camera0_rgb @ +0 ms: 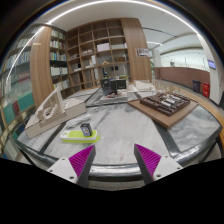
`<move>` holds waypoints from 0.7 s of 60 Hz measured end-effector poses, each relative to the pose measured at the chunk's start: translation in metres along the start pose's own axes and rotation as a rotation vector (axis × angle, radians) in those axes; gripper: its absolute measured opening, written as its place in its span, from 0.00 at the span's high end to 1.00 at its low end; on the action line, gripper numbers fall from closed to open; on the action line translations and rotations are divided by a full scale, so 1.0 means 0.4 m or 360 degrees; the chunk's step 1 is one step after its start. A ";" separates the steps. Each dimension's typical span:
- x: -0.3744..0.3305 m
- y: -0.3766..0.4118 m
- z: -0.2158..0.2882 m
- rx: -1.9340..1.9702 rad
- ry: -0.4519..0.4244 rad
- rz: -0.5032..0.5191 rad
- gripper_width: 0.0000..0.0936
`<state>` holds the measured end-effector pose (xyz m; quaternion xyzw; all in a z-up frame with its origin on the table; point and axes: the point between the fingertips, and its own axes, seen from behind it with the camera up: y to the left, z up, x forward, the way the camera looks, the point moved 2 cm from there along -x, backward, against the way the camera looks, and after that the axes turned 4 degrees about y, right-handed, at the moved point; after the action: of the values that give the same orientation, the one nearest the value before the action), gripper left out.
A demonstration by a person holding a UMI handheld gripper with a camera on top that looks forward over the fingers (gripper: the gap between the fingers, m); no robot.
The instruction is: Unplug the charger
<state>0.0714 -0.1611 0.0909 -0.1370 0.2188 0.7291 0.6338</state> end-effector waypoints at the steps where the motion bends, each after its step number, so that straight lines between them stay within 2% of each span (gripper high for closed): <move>1: -0.002 0.011 -0.001 -0.0007 0.0000 0.0001 0.15; 23: 0.274 0.208 0.035 -0.0178 0.0120 0.0110 0.15; 34: 0.414 0.252 0.065 -0.0153 0.0091 0.0012 0.15; 39: 0.468 0.251 0.073 -0.0127 0.0072 -0.0032 0.21; 40: 0.478 0.251 0.072 -0.0127 0.0073 -0.0038 0.18; 42: 0.495 0.249 0.068 -0.0124 0.0079 -0.0044 0.36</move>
<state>-0.0559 0.0137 0.0345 -0.1827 0.2041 0.7247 0.6323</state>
